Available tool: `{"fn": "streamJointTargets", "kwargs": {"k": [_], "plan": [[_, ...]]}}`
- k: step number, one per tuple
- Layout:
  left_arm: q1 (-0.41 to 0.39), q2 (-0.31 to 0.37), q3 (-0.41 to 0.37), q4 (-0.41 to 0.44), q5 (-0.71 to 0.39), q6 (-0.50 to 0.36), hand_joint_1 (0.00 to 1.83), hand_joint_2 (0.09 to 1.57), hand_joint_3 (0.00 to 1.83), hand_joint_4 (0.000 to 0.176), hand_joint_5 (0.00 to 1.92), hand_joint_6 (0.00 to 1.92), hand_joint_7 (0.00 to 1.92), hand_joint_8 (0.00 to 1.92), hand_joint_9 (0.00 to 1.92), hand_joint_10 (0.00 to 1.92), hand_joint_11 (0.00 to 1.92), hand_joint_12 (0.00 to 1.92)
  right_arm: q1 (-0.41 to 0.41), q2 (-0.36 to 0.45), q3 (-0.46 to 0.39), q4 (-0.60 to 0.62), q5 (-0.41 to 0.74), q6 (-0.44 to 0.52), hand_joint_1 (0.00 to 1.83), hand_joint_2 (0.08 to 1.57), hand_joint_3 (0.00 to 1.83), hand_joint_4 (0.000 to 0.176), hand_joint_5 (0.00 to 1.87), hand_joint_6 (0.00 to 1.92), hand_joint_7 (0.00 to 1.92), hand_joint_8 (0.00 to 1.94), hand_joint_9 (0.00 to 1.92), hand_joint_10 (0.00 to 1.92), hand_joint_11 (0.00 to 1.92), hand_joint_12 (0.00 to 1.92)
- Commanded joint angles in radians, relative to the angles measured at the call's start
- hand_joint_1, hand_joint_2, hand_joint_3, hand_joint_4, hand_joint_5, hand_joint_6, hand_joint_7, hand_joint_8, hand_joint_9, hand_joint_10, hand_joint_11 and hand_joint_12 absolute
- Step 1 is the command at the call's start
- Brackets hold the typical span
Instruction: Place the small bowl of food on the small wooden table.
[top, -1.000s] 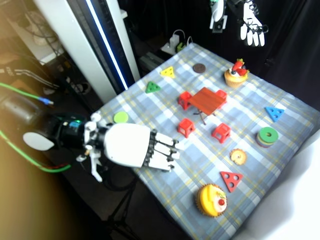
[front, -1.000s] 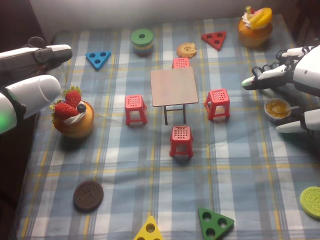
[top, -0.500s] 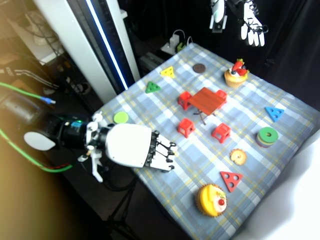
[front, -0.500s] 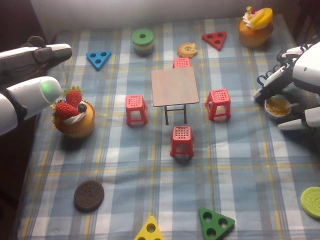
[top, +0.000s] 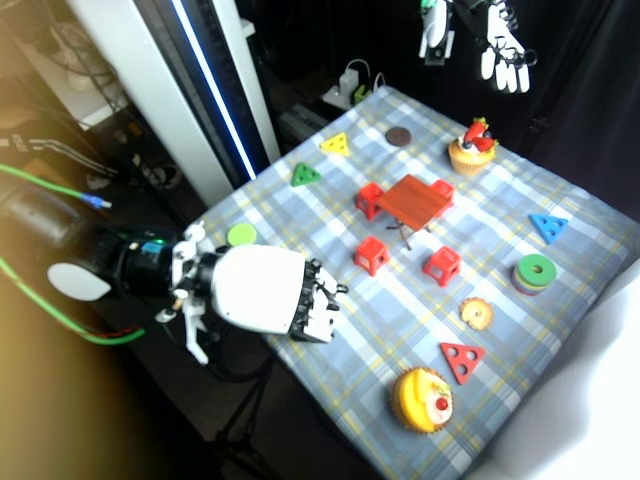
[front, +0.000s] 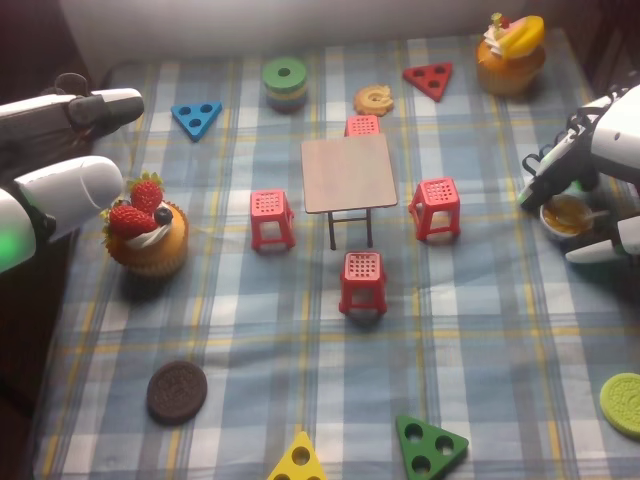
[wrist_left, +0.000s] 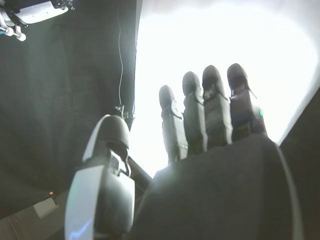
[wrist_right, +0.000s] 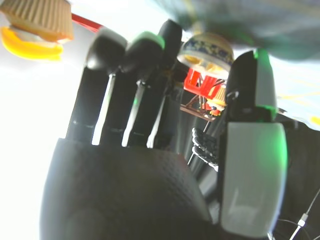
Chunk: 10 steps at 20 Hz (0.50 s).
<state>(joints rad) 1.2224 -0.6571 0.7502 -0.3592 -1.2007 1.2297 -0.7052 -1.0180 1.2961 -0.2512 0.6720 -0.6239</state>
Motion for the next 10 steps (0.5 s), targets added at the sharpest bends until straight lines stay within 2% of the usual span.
{"fn": "streamJointTargets", "kwargs": {"k": [1, 2, 3, 4, 5, 6, 7, 8, 9, 10], "plan": [[-0.011, -0.003, 0.005, 0.001, -0.120, -0.010, 0.37, 1.24, 0.00, 0.113, 0.50, 0.00, 0.42, 0.01, 0.27, 0.01, 0.00, 0.30, 0.012, 0.006, -0.002, 0.017, 0.087, -0.003, 1.22, 1.02, 0.00, 0.000, 1.27, 0.44, 1.02, 1.59, 1.02, 1.75, 0.97, 1.86], [-0.011, -0.003, 0.006, 0.000, -0.120, -0.010, 0.40, 1.24, 0.00, 0.112, 0.50, 0.00, 0.42, 0.01, 0.27, 0.01, 0.00, 0.30, 0.026, 0.007, -0.002, 0.017, 0.102, -0.003, 1.19, 1.05, 0.00, 0.000, 1.14, 0.69, 0.92, 1.81, 0.98, 1.89, 1.01, 1.91], [-0.011, -0.003, 0.006, 0.000, -0.120, -0.010, 0.40, 1.24, 0.00, 0.116, 0.49, 0.00, 0.42, 0.00, 0.27, 0.01, 0.00, 0.31, 0.037, 0.007, -0.002, 0.018, 0.110, -0.003, 1.23, 1.15, 0.01, 0.000, 0.99, 0.72, 0.82, 1.60, 0.81, 1.87, 0.84, 1.92], [-0.011, -0.003, 0.007, 0.000, -0.120, -0.010, 0.40, 1.24, 0.00, 0.113, 0.49, 0.00, 0.42, 0.00, 0.27, 0.00, 0.00, 0.31, 0.056, 0.007, -0.004, 0.017, 0.129, -0.003, 1.24, 1.10, 0.00, 0.000, 1.11, 0.68, 0.94, 1.17, 0.84, 1.14, 0.63, 1.53], [-0.011, -0.003, 0.007, 0.000, -0.120, -0.010, 0.40, 1.24, 0.00, 0.107, 0.51, 0.00, 0.45, 0.00, 0.30, 0.00, 0.00, 0.42, 0.070, 0.007, -0.007, 0.015, 0.147, -0.003, 1.24, 1.06, 0.00, 0.009, 1.12, 0.68, 1.08, 0.90, 0.95, 0.80, 0.62, 1.41], [-0.011, -0.003, 0.007, 0.000, -0.120, -0.010, 0.39, 1.24, 0.00, 0.103, 0.52, 0.00, 0.45, 0.00, 0.31, 0.00, 0.00, 0.44, 0.078, 0.007, -0.011, 0.013, 0.164, -0.003, 1.26, 1.05, 0.00, 0.000, 1.20, 0.48, 1.09, 0.94, 0.97, 0.89, 0.64, 1.59], [-0.011, -0.004, 0.007, 0.000, -0.120, -0.010, 0.38, 1.24, 0.00, 0.107, 0.51, 0.00, 0.44, 0.00, 0.30, 0.00, 0.00, 0.42, 0.090, 0.007, -0.017, 0.008, 0.186, -0.003, 1.26, 1.11, 0.00, 0.000, 1.11, 0.47, 0.96, 1.26, 0.82, 1.31, 0.57, 1.85], [-0.011, -0.004, 0.007, 0.000, -0.120, -0.010, 0.35, 1.25, 0.00, 0.109, 0.50, 0.00, 0.42, 0.00, 0.28, 0.00, 0.00, 0.41, 0.105, 0.006, -0.024, -0.003, 0.206, -0.003, 1.20, 1.05, 0.00, 0.000, 1.16, 0.60, 0.94, 1.65, 0.86, 1.80, 0.79, 1.91], [-0.011, -0.004, 0.007, 0.000, -0.119, -0.010, 0.36, 1.25, 0.00, 0.111, 0.49, 0.00, 0.42, 0.00, 0.28, 0.00, 0.00, 0.40, 0.116, 0.004, -0.028, -0.013, 0.217, -0.002, 1.19, 1.04, 0.00, 0.000, 1.17, 0.62, 0.93, 1.57, 0.84, 1.87, 0.79, 1.92], [-0.011, -0.004, 0.008, -0.001, -0.118, -0.010, 0.35, 1.25, 0.00, 0.107, 0.49, 0.00, 0.42, 0.00, 0.29, 0.00, 0.00, 0.40, 0.139, 0.001, -0.035, -0.036, 0.229, 0.001, 1.18, 1.05, 0.00, 0.000, 1.12, 0.72, 0.97, 1.20, 0.89, 1.53, 0.76, 1.78]]}}
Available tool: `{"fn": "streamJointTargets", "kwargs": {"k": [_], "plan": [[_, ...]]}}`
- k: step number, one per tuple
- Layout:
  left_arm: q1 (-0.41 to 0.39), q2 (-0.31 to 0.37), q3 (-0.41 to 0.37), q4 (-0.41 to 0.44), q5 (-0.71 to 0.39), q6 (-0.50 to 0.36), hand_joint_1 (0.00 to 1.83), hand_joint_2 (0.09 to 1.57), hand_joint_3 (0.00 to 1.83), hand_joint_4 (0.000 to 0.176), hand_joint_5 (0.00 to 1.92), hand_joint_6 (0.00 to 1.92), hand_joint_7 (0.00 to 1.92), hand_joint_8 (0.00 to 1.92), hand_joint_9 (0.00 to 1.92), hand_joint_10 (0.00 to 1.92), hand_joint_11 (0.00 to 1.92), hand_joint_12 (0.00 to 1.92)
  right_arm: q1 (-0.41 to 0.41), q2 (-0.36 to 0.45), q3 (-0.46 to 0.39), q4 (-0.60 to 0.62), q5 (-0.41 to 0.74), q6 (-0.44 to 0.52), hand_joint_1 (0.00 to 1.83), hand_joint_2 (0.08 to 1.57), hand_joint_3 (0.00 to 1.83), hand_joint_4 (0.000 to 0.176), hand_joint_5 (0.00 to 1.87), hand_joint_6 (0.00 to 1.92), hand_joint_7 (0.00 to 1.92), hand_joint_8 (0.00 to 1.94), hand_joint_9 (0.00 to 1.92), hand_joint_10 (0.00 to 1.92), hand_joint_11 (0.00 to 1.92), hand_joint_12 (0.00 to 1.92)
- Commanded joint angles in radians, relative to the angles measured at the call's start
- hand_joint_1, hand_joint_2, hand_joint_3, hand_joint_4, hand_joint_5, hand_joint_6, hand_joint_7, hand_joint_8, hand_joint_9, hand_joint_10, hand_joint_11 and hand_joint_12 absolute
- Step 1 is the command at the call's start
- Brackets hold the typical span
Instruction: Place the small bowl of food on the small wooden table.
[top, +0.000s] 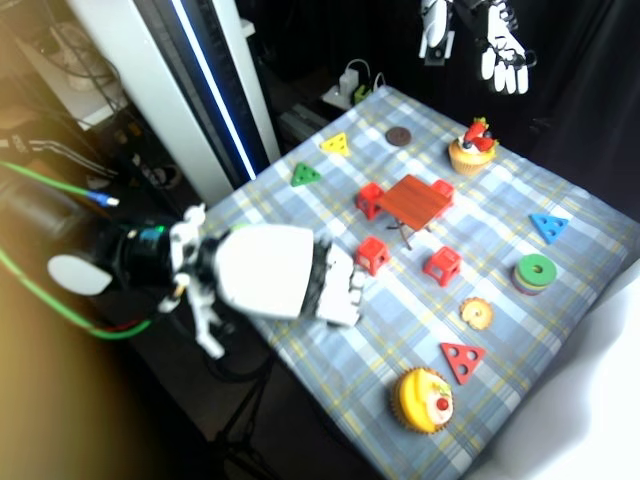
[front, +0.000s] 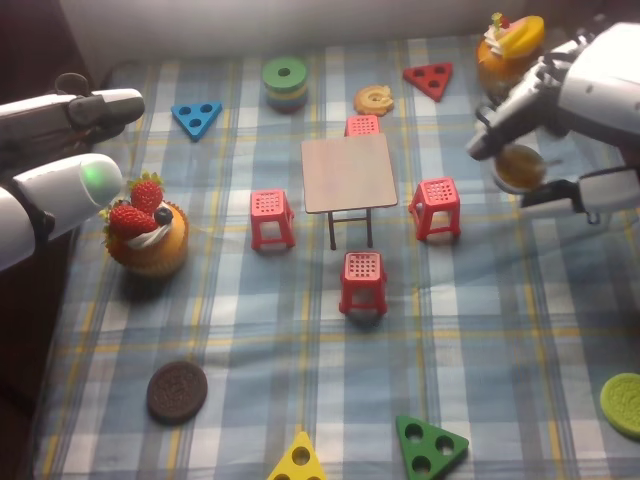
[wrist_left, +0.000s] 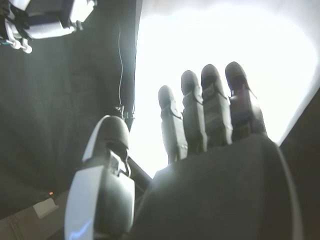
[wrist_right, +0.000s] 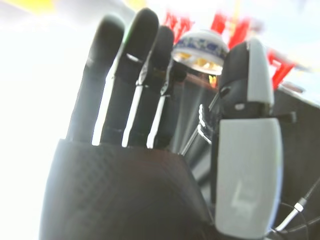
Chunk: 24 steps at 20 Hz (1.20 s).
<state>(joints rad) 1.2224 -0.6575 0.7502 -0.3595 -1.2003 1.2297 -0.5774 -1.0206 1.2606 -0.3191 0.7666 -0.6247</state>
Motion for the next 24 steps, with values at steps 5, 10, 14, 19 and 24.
{"fn": "streamJointTargets", "kwargs": {"k": [5, 10, 14, 19, 24], "plan": [[-0.011, -0.007, 0.012, -0.001, -0.115, -0.010, 0.39, 1.24, 0.00, 0.101, 0.50, 0.00, 0.42, 0.00, 0.27, 0.00, 0.00, 0.33, 0.101, -0.021, -0.001, -0.062, 0.157, 0.042, 1.18, 1.05, 0.00, 0.000, 1.13, 0.72, 1.01, 1.33, 0.91, 1.66, 0.82, 1.92], [-0.012, -0.011, 0.019, -0.005, -0.102, -0.010, 0.40, 1.23, 0.00, 0.103, 0.49, 0.00, 0.42, 0.00, 0.29, 0.01, 0.00, 0.28, 0.160, -0.077, 0.008, -0.123, 0.158, 0.052, 1.26, 1.02, 0.00, 0.021, 1.20, 0.57, 1.24, 0.60, 1.03, 0.39, 0.34, 1.40], [-0.013, -0.013, 0.023, -0.005, -0.100, -0.011, 0.38, 1.24, 0.00, 0.105, 0.48, 0.00, 0.42, 0.00, 0.29, 0.00, 0.00, 0.28, 0.185, -0.110, 0.016, -0.138, 0.159, 0.063, 1.28, 1.00, 0.00, 0.000, 1.26, 0.40, 1.29, 0.57, 1.22, 0.54, 0.71, 1.29], [-0.017, -0.016, 0.029, -0.005, -0.091, -0.011, 0.35, 1.24, 0.00, 0.103, 0.48, 0.00, 0.41, 0.00, 0.28, 0.00, 0.00, 0.25, 0.215, -0.169, 0.047, -0.155, 0.159, 0.074, 1.27, 1.00, 0.00, 0.023, 1.27, 0.42, 1.27, 0.55, 1.22, 0.43, 0.83, 1.20], [-0.019, -0.019, 0.030, -0.004, -0.087, -0.013, 0.38, 1.24, 0.00, 0.105, 0.46, 0.00, 0.41, 0.00, 0.28, 0.00, 0.00, 0.23, 0.224, -0.206, 0.078, -0.170, 0.121, 0.074, 1.27, 1.02, 0.00, 0.000, 1.18, 0.56, 1.28, 0.56, 1.27, 0.27, 0.69, 1.20]]}}
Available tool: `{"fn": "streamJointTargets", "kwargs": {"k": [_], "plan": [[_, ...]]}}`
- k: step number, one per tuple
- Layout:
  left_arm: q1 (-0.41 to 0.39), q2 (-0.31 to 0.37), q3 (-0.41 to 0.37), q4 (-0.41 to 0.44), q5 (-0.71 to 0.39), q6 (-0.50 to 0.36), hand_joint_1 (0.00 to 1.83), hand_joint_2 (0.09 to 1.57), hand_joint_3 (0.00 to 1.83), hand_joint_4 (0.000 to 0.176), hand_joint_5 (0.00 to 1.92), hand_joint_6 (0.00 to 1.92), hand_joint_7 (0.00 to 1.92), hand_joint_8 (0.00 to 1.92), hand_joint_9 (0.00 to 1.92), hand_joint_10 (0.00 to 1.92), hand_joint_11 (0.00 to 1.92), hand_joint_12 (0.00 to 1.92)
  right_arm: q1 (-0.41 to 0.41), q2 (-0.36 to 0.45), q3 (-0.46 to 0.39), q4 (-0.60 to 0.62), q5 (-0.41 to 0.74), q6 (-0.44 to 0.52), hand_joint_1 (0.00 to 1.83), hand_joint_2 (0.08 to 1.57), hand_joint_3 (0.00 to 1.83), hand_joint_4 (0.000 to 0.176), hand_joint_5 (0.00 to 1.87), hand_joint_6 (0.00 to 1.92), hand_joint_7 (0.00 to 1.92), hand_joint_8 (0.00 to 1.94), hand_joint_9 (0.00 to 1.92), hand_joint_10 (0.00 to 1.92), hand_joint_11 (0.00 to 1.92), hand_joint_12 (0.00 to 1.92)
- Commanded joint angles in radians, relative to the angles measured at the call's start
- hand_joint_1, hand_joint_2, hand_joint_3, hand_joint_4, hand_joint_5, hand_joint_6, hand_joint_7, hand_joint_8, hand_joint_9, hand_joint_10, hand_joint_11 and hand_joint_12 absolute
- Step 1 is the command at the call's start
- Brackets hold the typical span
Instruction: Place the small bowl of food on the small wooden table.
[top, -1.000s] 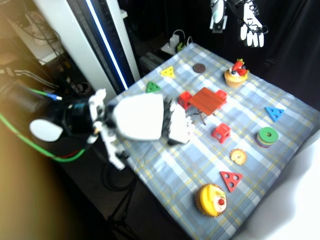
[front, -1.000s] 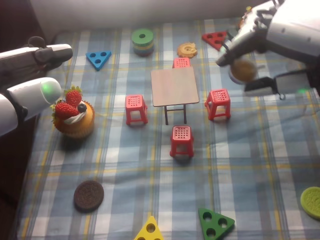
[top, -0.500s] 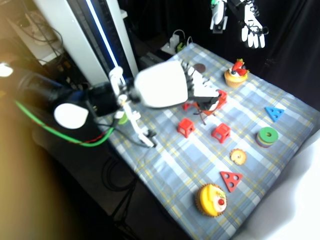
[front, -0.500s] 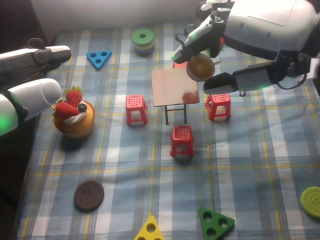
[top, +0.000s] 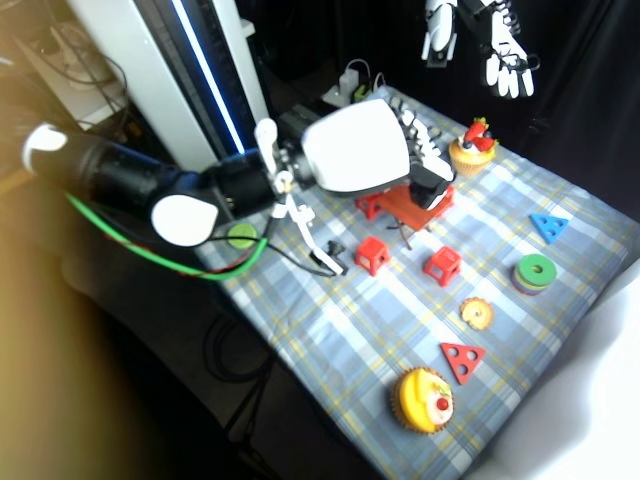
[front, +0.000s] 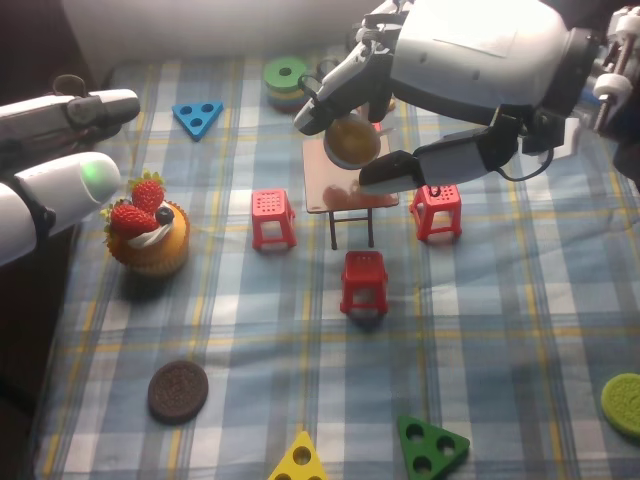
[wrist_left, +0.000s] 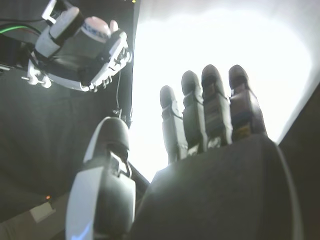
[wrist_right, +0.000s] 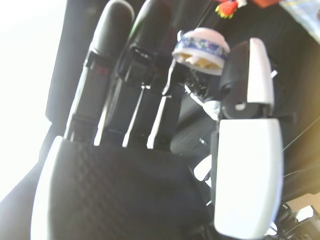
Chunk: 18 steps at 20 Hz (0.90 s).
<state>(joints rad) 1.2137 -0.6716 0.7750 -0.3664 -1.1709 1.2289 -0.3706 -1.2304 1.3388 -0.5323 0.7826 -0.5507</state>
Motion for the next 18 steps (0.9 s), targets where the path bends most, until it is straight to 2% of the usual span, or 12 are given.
{"fn": "streamJointTargets", "kwargs": {"k": [1, 5, 6, 8, 10, 11, 12, 14, 15, 16, 17, 18], "plan": [[-0.011, -0.005, 0.005, 0.003, -0.116, -0.013, 0.41, 1.24, 0.00, 0.112, 0.46, 0.00, 0.38, 0.00, 0.27, 0.00, 0.00, 0.19, 0.019, -0.001, 0.006, 0.042, 0.090, 0.000, 1.27, 1.01, 0.00, 0.000, 1.16, 0.61, 1.31, 0.49, 1.28, 0.24, 0.59, 1.23], [-0.010, -0.006, 0.009, 0.001, -0.117, -0.021, 0.47, 1.23, 0.00, 0.115, 0.45, 0.00, 0.39, 0.00, 0.28, 0.00, 0.00, 0.22, 0.020, -0.010, 0.018, 0.040, 0.053, 0.000, 1.28, 1.00, 0.00, 0.000, 1.20, 0.53, 1.37, 0.40, 1.35, 0.24, 0.88, 1.27], [-0.010, -0.006, 0.008, 0.001, -0.119, -0.022, 0.45, 1.23, 0.00, 0.123, 0.45, 0.00, 0.39, 0.00, 0.29, 0.00, 0.00, 0.25, 0.020, -0.009, 0.019, 0.040, 0.047, 0.000, 1.28, 1.00, 0.00, 0.000, 1.21, 0.53, 1.38, 0.36, 1.32, 0.47, 0.93, 1.39], [-0.010, -0.006, 0.008, 0.001, -0.119, -0.022, 0.42, 1.23, 0.00, 0.121, 0.44, 0.00, 0.39, 0.00, 0.29, 0.00, 0.00, 0.25, 0.020, -0.009, 0.020, 0.040, 0.036, 0.000, 1.28, 1.00, 0.00, 0.000, 1.24, 0.47, 1.32, 0.49, 1.24, 0.56, 0.84, 1.41], [-0.010, -0.006, 0.007, 0.001, -0.119, -0.023, 0.43, 1.22, 0.00, 0.109, 0.47, 0.01, 0.40, 0.00, 0.30, 0.00, 0.00, 0.27, 0.020, -0.009, 0.020, 0.040, 0.030, 0.000, 1.28, 1.00, 0.00, 0.000, 1.24, 0.45, 1.34, 0.47, 1.30, 0.49, 0.98, 1.27], [-0.010, -0.006, 0.007, 0.001, -0.119, -0.024, 0.40, 1.23, 0.00, 0.105, 0.47, 0.00, 0.41, 0.00, 0.30, 0.00, 0.00, 0.28, 0.020, -0.009, 0.020, 0.040, 0.029, 0.000, 1.28, 0.99, 0.00, 0.000, 1.28, 0.37, 1.32, 0.52, 1.23, 0.62, 0.87, 1.44], [-0.010, -0.006, 0.007, 0.001, -0.120, -0.025, 0.40, 1.23, 0.00, 0.105, 0.47, 0.00, 0.41, 0.00, 0.30, 0.00, 0.00, 0.28, 0.020, -0.009, 0.020, 0.040, 0.027, 0.000, 1.28, 0.99, 0.00, 0.000, 1.28, 0.37, 1.32, 0.52, 1.23, 0.62, 0.87, 1.44], [-0.010, -0.006, 0.007, 0.001, -0.122, -0.029, 0.38, 1.24, 0.00, 0.099, 0.46, 0.00, 0.40, 0.00, 0.28, 0.00, 0.00, 0.18, 0.020, -0.009, 0.017, 0.040, 0.023, 0.000, 1.29, 1.00, 0.00, 0.000, 1.28, 0.28, 1.27, 0.66, 1.13, 0.80, 0.77, 1.58], [-0.010, -0.006, 0.007, 0.001, -0.122, -0.030, 0.37, 1.24, 0.00, 0.090, 0.47, 0.00, 0.41, 0.00, 0.30, 0.00, 0.00, 0.20, 0.020, -0.009, 0.015, 0.040, 0.023, 0.000, 1.29, 1.03, 0.00, 0.000, 1.24, 0.26, 1.20, 0.85, 1.08, 1.03, 0.79, 1.70], [-0.010, -0.006, 0.007, 0.001, -0.121, -0.030, 0.35, 1.25, 0.00, 0.091, 0.47, 0.00, 0.42, 0.00, 0.30, 0.00, 0.00, 0.20, 0.020, -0.009, 0.014, 0.040, 0.023, 0.000, 1.28, 1.04, 0.01, 0.000, 1.15, 0.60, 1.15, 0.80, 1.02, 1.21, 0.79, 1.77], [-0.010, -0.007, 0.007, 0.001, -0.121, -0.031, 0.35, 1.25, 0.00, 0.094, 0.47, 0.00, 0.42, 0.01, 0.31, 0.01, 0.00, 0.20, 0.020, -0.009, 0.013, 0.040, 0.023, 0.000, 1.28, 1.05, 0.00, 0.000, 1.10, 0.73, 1.13, 0.81, 1.02, 1.23, 0.80, 1.76], [-0.010, -0.008, 0.007, 0.000, -0.121, -0.031, 0.34, 1.26, 0.00, 0.100, 0.46, 0.00, 0.42, 0.00, 0.30, 0.00, 0.00, 0.17, 0.020, -0.009, 0.013, 0.040, 0.023, 0.000, 1.27, 1.07, 0.00, 0.000, 1.06, 0.81, 1.10, 0.85, 0.95, 1.15, 0.65, 1.73]]}}
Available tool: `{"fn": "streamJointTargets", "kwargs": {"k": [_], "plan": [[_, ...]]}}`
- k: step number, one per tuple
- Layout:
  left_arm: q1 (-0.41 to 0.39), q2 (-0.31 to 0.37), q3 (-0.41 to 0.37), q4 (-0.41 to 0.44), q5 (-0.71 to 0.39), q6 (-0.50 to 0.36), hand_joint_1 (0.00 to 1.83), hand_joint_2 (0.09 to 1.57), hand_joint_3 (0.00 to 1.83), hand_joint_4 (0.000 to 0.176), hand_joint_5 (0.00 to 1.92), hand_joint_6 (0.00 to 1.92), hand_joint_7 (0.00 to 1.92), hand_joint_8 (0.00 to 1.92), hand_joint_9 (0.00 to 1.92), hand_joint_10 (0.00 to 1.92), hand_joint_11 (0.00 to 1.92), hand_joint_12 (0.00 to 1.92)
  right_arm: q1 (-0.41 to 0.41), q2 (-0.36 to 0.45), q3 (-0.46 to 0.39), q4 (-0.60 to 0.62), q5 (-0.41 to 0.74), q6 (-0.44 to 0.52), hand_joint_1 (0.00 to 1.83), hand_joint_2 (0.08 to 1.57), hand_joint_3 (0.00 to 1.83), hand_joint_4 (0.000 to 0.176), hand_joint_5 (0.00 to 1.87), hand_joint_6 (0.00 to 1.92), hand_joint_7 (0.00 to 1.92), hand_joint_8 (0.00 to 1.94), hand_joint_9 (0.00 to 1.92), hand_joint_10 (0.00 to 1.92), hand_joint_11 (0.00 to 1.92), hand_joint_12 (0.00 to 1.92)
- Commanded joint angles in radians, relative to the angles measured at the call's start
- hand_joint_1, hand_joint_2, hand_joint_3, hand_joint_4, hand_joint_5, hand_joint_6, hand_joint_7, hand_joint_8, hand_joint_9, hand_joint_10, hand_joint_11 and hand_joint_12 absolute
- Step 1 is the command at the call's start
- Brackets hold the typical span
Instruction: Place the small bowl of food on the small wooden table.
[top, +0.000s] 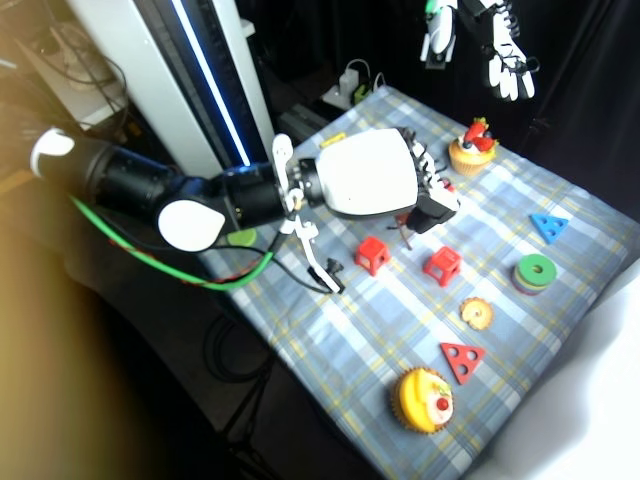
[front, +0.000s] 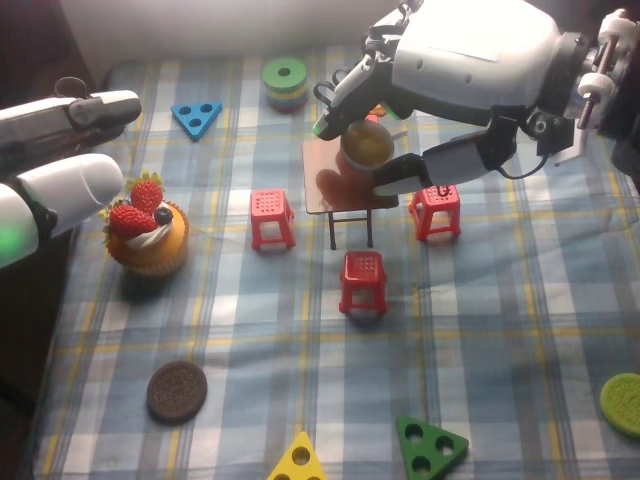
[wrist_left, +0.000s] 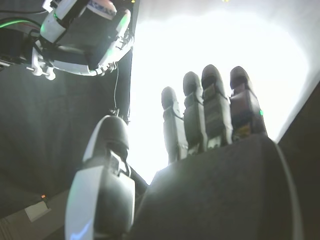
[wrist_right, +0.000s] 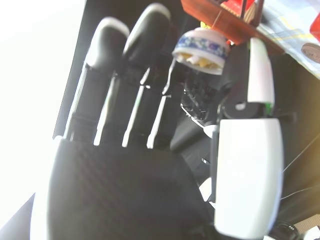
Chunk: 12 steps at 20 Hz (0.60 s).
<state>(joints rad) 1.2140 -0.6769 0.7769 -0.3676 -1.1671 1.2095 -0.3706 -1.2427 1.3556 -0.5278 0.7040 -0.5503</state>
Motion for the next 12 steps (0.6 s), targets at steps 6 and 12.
{"fn": "streamJointTargets", "kwargs": {"k": [6, 12], "plan": [[-0.011, -0.002, 0.006, 0.002, -0.125, -0.013, 0.35, 1.26, 0.00, 0.085, 0.48, 0.00, 0.42, 0.00, 0.31, 0.00, 0.00, 0.20, 0.020, 0.003, -0.004, 0.036, 0.102, -0.001, 1.36, 1.04, 0.00, 0.000, 0.92, 0.00, 1.12, 0.76, 0.94, 0.59, 0.51, 1.52], [-0.011, -0.002, 0.007, 0.002, -0.124, -0.014, 0.36, 1.25, 0.00, 0.086, 0.49, 0.00, 0.44, 0.00, 0.33, 0.00, 0.00, 0.29, 0.020, 0.003, -0.004, 0.036, 0.102, -0.001, 1.36, 1.04, 0.00, 0.000, 0.94, 0.00, 1.12, 0.77, 0.93, 0.66, 0.54, 1.55]]}}
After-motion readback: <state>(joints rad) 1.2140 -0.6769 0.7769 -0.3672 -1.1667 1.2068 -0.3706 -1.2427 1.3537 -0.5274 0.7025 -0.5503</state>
